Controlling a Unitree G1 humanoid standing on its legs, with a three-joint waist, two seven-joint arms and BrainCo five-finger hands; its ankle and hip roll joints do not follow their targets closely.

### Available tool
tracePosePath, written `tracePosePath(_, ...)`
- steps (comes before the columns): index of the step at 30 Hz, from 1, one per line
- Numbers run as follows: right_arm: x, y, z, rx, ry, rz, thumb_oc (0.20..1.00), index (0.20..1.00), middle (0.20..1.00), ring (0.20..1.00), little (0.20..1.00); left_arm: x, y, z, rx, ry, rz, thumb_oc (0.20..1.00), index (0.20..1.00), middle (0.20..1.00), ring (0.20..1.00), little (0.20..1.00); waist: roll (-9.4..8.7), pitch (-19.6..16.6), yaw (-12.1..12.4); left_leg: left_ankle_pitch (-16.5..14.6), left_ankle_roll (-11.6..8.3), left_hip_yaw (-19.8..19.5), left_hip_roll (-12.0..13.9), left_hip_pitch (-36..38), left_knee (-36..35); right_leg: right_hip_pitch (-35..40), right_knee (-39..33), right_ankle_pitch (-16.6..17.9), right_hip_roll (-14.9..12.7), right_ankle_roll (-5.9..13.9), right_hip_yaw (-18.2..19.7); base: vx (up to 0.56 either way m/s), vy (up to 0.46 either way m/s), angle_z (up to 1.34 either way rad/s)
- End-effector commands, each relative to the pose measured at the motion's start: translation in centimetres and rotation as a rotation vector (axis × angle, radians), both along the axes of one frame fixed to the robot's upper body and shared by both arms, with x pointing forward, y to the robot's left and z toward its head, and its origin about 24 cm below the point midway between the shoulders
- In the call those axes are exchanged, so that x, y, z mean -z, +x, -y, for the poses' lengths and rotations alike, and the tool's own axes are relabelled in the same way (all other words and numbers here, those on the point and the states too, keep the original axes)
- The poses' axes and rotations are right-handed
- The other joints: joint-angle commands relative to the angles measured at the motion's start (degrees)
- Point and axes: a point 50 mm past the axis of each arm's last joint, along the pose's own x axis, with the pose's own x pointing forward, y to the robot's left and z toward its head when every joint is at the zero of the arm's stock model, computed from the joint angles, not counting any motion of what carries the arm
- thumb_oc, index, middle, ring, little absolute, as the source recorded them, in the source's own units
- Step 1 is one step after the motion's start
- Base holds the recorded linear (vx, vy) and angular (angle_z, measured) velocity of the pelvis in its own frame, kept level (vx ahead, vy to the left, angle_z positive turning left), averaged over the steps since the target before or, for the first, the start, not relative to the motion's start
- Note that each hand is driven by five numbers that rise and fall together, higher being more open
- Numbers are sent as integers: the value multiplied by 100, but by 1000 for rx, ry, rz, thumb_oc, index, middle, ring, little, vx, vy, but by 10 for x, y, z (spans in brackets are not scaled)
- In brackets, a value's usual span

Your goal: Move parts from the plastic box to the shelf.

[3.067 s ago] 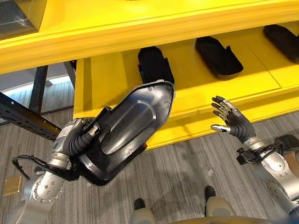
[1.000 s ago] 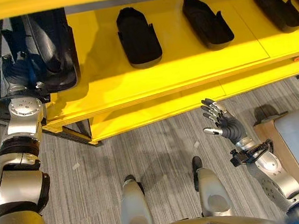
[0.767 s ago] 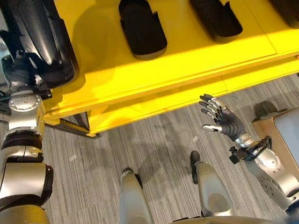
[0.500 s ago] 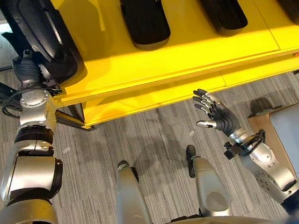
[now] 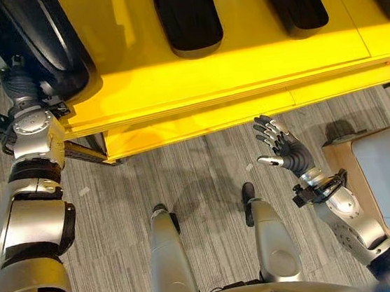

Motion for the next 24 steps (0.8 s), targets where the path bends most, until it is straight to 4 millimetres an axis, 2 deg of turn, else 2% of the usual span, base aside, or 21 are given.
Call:
tracePosePath(1,-15,-5,15,-5,2,76,1000,1000,1000,1000,1000,-31,-3,-8,-47,113,19,200,200,200,200,200,79,-368,36,339,-3,-145,206,-42,-42,78,475,115,-109,87,192,-8,36,-5)
tracePosePath(9,-14,-8,18,-25,-4,71,1000,1000,1000,1000,1000,-51,-5,-12,-99,299,-66,200,200,200,200,200,130,-384,11,340,19,-118,176,-248,13,-95,487,132,-120,100,204,-2,7,-1)
tracePosePath(24,-12,-13,24,-18,-25,54,1000,1000,1000,1000,1000,-55,-4,-12,-88,116,57,200,200,200,200,200,136,-502,-53,317,22,-111,191,-506,113,-353,537,165,-97,112,245,0,1,0)
